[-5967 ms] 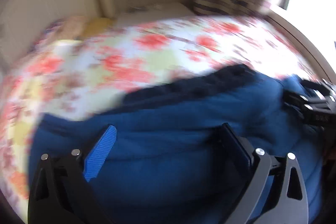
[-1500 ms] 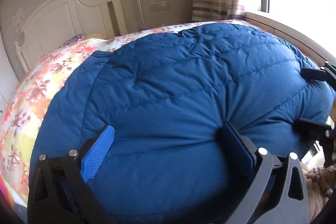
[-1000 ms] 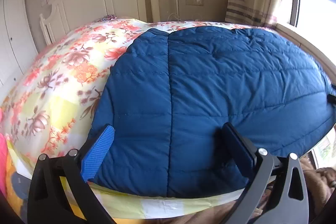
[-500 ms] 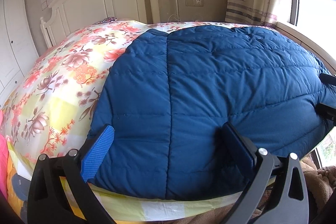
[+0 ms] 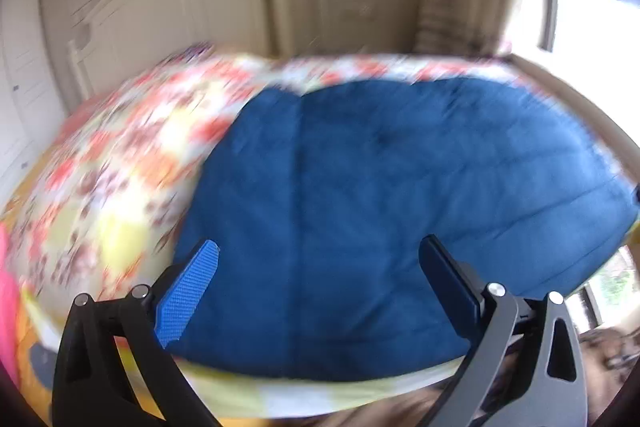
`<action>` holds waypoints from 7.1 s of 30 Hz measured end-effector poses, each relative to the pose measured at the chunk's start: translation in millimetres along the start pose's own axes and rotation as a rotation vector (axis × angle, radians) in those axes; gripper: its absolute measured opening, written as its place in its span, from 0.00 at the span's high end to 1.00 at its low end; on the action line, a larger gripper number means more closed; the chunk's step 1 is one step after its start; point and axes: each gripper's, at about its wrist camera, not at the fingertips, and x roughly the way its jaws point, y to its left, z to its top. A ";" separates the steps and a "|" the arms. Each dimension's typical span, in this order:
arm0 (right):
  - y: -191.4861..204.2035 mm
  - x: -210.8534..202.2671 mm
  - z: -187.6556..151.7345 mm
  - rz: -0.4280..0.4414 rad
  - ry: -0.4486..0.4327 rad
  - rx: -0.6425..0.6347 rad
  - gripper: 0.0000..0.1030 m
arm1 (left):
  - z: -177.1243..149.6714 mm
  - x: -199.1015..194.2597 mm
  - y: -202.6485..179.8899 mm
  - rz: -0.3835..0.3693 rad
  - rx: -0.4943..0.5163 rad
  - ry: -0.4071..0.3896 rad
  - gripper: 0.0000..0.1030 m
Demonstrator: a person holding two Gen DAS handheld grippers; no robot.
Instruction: Fold large clothes
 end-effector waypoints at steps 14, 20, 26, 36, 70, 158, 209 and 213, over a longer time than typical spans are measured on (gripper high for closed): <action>0.1 9.5 -30.5 0.300 0.068 0.178 0.09 | 52.7 111.3 -48.5 -0.160 0.013 0.093 0.02; 21.5 37.9 -13.4 0.302 0.118 0.180 0.07 | 47.4 114.3 -49.5 -0.171 0.023 0.098 0.02; 49.3 77.1 16.8 0.285 0.151 0.223 0.07 | 44.5 112.5 -51.6 -0.163 0.028 0.092 0.02; 59.5 63.3 19.9 0.203 -0.124 0.215 0.49 | 75.4 113.6 -58.5 -0.157 0.047 0.187 0.02; 398.8 61.2 29.4 0.025 -0.293 -1.029 0.51 | -43.7 -69.5 154.3 -0.008 -0.413 -0.147 0.02; 254.8 277.0 207.4 0.273 0.279 -0.523 0.51 | 52.3 130.4 123.1 -0.118 -0.273 0.021 0.02; 325.2 40.0 121.7 0.376 0.027 -1.000 0.43 | -27.1 -65.3 101.4 0.068 -0.273 -0.192 0.02; 291.9 27.8 94.7 0.386 0.033 -0.974 0.25 | -16.5 -44.1 71.2 0.076 -0.173 -0.143 0.02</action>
